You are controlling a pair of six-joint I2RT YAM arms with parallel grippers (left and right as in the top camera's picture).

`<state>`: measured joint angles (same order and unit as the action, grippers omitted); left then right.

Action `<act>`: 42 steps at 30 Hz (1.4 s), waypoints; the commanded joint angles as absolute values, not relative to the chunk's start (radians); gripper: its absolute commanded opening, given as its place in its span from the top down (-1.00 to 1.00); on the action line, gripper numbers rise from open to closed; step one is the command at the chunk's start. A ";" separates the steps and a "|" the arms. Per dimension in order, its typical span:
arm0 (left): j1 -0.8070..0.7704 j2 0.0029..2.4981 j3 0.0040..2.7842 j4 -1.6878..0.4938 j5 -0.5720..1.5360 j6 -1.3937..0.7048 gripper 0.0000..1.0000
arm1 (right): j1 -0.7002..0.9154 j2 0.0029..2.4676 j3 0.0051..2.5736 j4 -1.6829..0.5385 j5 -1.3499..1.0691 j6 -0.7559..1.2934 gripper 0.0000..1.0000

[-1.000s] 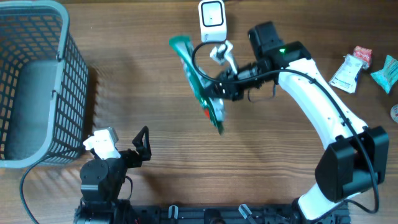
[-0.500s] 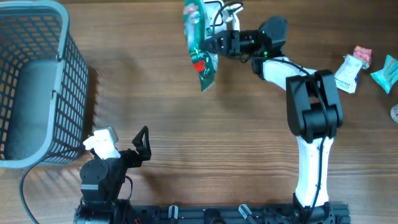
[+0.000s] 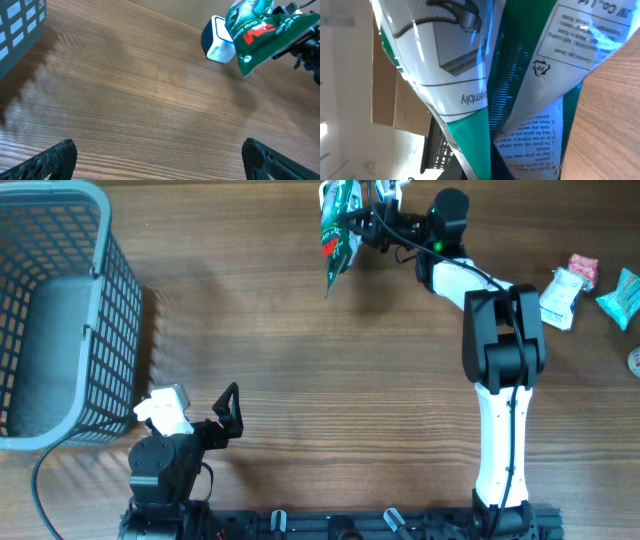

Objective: Scan the item barcode
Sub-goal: 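Hold the green pack's barcode against the scanner, turning it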

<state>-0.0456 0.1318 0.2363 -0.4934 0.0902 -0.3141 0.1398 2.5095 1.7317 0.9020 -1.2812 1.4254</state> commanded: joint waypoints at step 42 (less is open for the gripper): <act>-0.041 0.125 0.232 -0.491 0.080 -0.323 -1.00 | 0.049 2.425 1.792 1.497 -1.610 2.066 0.92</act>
